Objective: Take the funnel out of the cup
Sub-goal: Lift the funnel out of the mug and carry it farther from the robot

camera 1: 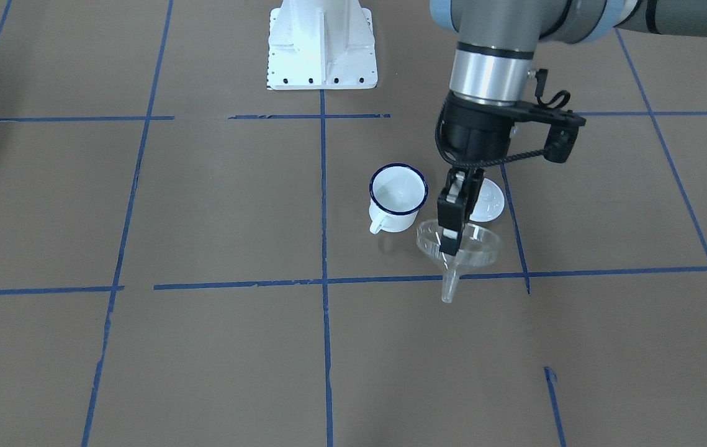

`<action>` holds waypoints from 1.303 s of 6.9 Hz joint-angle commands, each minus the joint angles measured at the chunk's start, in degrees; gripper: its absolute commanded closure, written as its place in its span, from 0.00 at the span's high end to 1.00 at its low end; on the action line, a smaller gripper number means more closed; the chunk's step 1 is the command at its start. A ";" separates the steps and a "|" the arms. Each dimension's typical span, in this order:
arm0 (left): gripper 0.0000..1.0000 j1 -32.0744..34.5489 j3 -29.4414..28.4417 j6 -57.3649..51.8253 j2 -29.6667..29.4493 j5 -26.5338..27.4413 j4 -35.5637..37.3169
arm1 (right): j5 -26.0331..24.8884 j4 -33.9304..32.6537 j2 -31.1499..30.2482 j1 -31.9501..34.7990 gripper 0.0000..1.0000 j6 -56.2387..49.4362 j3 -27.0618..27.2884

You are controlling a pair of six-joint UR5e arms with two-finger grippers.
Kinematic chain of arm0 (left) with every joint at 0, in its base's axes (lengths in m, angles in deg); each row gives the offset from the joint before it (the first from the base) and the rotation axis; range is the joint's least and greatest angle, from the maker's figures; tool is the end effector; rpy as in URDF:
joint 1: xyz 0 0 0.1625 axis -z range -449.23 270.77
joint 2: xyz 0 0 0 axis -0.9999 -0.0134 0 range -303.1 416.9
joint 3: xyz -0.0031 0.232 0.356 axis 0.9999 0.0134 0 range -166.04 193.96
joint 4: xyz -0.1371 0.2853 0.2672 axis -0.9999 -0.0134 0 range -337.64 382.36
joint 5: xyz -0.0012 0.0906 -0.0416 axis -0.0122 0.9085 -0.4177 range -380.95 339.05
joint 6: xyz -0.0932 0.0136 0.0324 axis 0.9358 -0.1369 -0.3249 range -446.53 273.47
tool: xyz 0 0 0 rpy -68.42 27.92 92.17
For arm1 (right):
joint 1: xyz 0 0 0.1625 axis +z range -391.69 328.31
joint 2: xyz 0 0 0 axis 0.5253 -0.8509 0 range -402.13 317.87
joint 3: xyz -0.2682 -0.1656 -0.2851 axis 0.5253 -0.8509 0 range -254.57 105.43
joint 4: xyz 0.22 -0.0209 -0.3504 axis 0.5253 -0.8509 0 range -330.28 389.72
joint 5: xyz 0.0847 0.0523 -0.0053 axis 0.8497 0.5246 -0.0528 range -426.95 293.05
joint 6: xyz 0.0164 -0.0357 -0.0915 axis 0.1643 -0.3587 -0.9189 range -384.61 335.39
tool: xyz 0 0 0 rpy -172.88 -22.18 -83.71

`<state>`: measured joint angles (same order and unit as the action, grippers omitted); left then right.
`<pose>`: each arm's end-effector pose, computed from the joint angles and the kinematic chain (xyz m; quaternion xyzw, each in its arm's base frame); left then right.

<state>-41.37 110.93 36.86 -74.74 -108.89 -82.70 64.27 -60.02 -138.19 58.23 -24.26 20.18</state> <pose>0.3514 -0.5924 0.1406 0.0816 0.5213 -0.5603 0.6384 0.0671 -0.4457 0.6709 -0.0100 -0.3519 0.0055 0.9360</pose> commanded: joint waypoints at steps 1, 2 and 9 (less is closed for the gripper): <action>0.00 0.13 -16.74 8.24 1.64 9.24 -21.22 | 0.00 0.00 0.00 0.00 1.00 0.00 0.00; 0.00 -0.48 -21.86 8.87 4.35 12.93 -30.37 | 0.00 0.00 0.00 0.00 1.00 0.00 0.00; 0.52 -3.65 -30.08 7.30 4.91 13.59 -34.68 | 0.00 0.00 0.00 0.00 1.00 0.00 0.00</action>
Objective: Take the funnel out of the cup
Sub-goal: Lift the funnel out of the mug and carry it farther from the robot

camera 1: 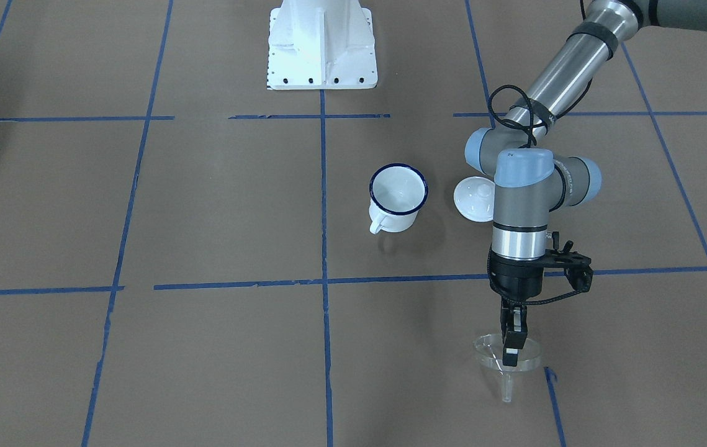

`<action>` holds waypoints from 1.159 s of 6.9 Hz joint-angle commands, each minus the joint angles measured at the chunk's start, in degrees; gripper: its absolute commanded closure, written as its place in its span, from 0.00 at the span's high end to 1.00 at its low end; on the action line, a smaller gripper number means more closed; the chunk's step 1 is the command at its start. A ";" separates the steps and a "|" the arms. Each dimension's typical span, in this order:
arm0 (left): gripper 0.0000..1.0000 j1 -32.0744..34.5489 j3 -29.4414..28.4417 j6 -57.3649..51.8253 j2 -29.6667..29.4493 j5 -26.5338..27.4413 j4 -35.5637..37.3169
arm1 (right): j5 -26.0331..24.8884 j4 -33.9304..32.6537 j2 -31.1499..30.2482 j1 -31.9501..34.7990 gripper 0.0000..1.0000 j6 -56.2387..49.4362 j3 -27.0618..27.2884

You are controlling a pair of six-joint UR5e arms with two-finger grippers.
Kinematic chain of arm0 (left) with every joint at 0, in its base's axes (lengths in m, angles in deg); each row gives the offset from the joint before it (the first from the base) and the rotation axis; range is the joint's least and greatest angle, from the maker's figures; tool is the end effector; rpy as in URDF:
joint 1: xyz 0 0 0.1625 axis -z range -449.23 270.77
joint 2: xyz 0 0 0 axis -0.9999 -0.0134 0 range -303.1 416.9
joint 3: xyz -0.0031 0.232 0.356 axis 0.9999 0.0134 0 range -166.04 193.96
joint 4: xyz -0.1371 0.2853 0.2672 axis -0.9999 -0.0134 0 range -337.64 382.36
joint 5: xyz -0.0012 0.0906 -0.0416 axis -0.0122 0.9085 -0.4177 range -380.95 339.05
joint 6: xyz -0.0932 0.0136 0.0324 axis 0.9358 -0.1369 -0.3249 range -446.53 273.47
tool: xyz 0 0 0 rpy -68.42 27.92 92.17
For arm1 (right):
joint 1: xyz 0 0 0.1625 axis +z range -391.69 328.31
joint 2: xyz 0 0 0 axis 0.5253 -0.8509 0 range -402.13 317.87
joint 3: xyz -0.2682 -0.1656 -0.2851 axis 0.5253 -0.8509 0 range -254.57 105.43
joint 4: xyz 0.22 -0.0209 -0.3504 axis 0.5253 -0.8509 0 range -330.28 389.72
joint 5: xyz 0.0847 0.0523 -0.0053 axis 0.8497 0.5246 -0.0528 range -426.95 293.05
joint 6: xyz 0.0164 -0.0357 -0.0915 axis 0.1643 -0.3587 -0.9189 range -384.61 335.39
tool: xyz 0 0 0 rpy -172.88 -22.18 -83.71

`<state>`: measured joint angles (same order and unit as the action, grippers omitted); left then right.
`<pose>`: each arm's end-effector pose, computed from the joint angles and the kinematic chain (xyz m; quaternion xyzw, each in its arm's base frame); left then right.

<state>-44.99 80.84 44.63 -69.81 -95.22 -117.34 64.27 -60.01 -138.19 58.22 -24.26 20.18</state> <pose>0.4367 -0.6490 0.3650 0.1304 0.5165 -0.6247 0.5710 0.0670 -0.4457 0.6709 -0.0100 -0.3519 0.0054 0.9360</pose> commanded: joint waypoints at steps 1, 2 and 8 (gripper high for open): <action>1.00 0.05 0.44 -5.52 -0.11 0.00 -0.05 | 0.00 0.00 0.00 0.00 1.00 0.00 0.00; 1.00 0.40 2.01 -8.35 -0.11 -0.61 -0.05 | 0.00 0.00 0.00 0.00 1.00 0.00 0.00; 1.00 9.16 43.90 -67.66 16.83 -39.84 35.74 | 0.00 0.00 0.00 0.00 1.00 0.00 0.00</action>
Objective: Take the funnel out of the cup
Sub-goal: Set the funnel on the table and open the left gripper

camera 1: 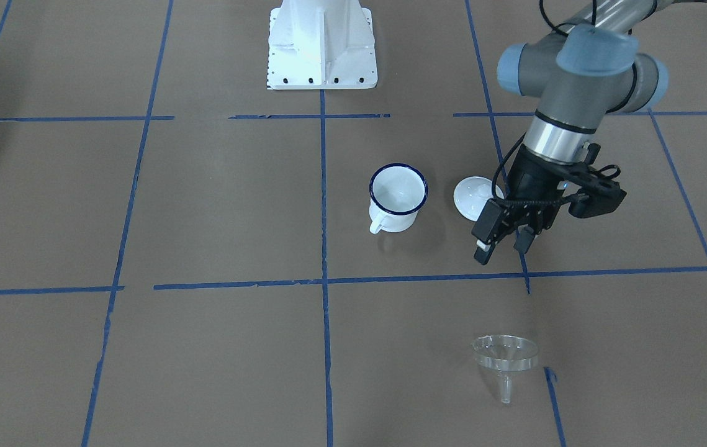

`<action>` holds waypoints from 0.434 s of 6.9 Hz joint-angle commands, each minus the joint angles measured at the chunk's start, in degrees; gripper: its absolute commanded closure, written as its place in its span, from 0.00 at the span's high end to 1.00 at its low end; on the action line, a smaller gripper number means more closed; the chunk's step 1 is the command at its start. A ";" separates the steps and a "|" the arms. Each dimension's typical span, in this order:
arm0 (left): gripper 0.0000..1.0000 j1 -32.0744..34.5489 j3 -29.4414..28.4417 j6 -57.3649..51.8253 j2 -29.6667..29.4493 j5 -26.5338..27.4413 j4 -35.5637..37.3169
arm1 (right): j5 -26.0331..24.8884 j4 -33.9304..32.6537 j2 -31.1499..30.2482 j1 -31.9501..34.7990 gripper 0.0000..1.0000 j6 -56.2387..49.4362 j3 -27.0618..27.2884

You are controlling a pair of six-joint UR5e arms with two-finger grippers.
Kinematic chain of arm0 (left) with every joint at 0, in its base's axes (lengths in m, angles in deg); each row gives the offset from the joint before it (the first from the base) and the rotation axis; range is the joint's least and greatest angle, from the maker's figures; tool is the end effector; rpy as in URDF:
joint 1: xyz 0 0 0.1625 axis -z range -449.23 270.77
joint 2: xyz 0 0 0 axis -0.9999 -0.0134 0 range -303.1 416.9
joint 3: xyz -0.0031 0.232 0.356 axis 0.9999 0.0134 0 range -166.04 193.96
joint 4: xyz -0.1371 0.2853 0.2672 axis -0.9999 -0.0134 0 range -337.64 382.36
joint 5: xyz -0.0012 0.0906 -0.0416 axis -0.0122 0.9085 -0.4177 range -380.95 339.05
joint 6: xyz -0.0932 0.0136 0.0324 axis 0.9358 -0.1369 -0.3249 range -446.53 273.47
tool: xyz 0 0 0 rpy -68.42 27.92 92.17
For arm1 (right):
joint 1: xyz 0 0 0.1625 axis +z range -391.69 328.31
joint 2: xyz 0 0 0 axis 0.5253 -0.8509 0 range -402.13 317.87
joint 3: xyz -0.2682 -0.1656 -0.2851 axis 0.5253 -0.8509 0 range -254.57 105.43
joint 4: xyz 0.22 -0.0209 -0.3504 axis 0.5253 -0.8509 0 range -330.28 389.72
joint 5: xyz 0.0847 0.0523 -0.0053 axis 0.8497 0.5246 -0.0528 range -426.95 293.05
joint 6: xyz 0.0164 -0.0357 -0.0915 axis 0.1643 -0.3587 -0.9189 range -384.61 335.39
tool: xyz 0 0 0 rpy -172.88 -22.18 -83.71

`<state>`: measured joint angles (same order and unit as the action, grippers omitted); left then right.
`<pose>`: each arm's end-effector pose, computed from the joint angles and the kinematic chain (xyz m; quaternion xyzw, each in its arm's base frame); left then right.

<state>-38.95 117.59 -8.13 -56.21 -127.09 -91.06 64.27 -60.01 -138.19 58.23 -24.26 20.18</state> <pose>0.3109 -0.5395 0.2798 0.1510 0.4881 -0.2174 0.8316 0.0671 -0.4457 0.6709 -0.0100 -0.3519 0.0055 0.9360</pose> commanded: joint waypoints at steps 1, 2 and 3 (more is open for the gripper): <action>1.00 6.37 8.59 -22.95 2.29 -13.34 15.72 | 0.00 0.00 0.00 0.00 1.00 0.00 0.00; 1.00 5.97 7.91 -22.94 1.41 -14.79 16.04 | 0.00 0.00 0.00 0.00 1.00 0.00 0.00; 1.00 2.92 8.25 -22.51 2.88 -14.37 16.31 | 0.00 0.00 0.00 0.00 1.00 0.00 0.00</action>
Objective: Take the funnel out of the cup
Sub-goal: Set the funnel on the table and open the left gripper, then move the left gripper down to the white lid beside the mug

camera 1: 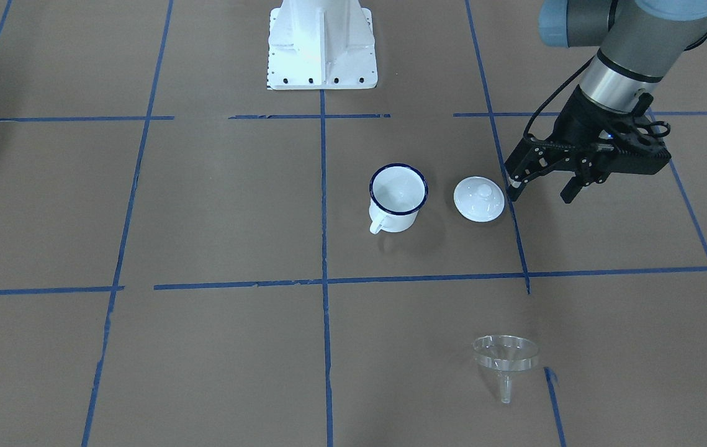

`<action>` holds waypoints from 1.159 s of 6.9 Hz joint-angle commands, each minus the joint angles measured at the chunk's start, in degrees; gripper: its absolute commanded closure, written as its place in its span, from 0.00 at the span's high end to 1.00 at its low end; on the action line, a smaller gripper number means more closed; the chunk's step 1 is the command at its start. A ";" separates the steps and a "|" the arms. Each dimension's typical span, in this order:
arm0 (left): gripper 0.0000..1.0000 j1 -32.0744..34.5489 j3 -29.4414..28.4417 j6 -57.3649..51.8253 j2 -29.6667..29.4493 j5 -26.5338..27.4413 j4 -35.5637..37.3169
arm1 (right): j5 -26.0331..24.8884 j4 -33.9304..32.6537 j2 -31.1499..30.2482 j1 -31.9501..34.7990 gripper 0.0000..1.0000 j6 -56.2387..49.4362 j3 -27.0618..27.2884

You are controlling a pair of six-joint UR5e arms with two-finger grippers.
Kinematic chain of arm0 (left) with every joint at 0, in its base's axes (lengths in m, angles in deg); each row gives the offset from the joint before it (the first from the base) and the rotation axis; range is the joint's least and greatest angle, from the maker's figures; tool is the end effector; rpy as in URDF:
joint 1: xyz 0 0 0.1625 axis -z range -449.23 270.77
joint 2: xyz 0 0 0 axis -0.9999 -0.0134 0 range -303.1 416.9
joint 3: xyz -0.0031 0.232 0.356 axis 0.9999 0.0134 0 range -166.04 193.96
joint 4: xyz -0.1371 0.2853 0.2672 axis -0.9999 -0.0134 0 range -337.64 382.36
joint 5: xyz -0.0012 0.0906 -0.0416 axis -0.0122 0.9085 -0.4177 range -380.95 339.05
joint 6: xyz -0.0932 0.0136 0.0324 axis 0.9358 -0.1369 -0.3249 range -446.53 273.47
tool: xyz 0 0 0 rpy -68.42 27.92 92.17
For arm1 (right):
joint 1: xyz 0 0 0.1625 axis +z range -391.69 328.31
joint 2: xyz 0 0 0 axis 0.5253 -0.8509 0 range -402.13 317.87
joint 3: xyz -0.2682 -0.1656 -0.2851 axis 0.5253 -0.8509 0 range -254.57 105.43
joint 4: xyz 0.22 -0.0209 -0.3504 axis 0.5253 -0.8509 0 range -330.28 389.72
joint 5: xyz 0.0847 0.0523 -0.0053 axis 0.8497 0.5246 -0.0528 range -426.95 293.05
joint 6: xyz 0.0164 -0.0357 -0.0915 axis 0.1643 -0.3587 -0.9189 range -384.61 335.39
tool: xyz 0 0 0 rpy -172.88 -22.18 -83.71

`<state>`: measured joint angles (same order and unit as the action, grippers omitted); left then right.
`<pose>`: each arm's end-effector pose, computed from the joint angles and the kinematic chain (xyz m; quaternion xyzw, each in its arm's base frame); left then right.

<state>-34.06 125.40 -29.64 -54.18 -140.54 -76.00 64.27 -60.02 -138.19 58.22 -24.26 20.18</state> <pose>0.2576 -0.5175 0.2712 0.1239 0.4587 -0.0594 0.8779 0.0670 -0.4457 0.6709 -0.0101 -0.3519 0.0054 0.9360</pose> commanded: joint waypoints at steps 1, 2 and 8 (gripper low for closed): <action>1.00 -6.79 -1.47 -0.64 1.91 2.74 1.07 | 0.00 0.00 0.00 0.00 1.00 0.00 0.00; 1.00 -8.58 -3.05 0.84 2.10 3.13 0.54 | 0.00 0.00 0.00 0.00 1.00 0.00 0.00; 1.00 -16.84 -9.40 6.74 8.16 4.01 -13.61 | 0.00 0.00 0.00 0.00 1.00 0.00 0.00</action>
<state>-49.71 116.26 -23.32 -46.46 -136.63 -88.95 64.27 -60.01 -138.19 58.22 -24.26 20.18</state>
